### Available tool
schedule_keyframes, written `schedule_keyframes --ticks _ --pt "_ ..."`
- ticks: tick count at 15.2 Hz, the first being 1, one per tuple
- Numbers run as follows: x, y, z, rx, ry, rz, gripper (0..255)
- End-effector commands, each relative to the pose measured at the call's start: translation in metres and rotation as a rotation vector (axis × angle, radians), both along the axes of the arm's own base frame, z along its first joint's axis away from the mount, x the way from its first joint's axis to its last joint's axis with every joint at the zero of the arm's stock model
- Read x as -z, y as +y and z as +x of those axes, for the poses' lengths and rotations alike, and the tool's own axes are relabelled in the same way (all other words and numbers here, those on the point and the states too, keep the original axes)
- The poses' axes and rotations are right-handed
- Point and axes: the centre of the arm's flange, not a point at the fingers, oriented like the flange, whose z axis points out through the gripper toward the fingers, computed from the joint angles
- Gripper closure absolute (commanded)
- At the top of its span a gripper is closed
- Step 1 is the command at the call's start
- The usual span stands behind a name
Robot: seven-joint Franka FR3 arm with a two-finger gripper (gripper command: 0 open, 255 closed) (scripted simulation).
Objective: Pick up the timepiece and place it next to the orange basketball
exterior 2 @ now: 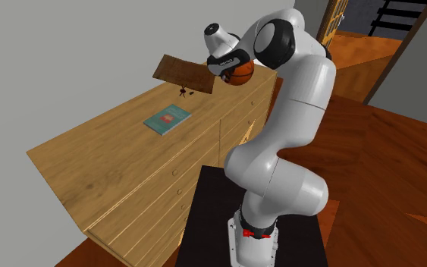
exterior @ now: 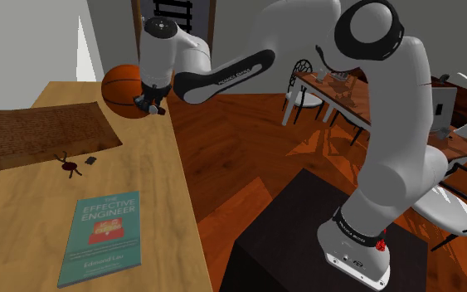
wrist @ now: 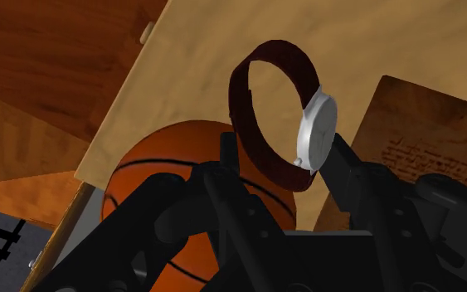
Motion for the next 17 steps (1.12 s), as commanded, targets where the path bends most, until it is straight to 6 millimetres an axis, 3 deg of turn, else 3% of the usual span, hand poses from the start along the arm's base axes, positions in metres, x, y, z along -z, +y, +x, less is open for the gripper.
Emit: schedule_keyframes --ticks 1,17 --pt "0.011 -0.001 -0.001 0.000 0.000 0.000 255" --pt "0.095 -0.001 -0.001 0.000 0.000 0.000 255"
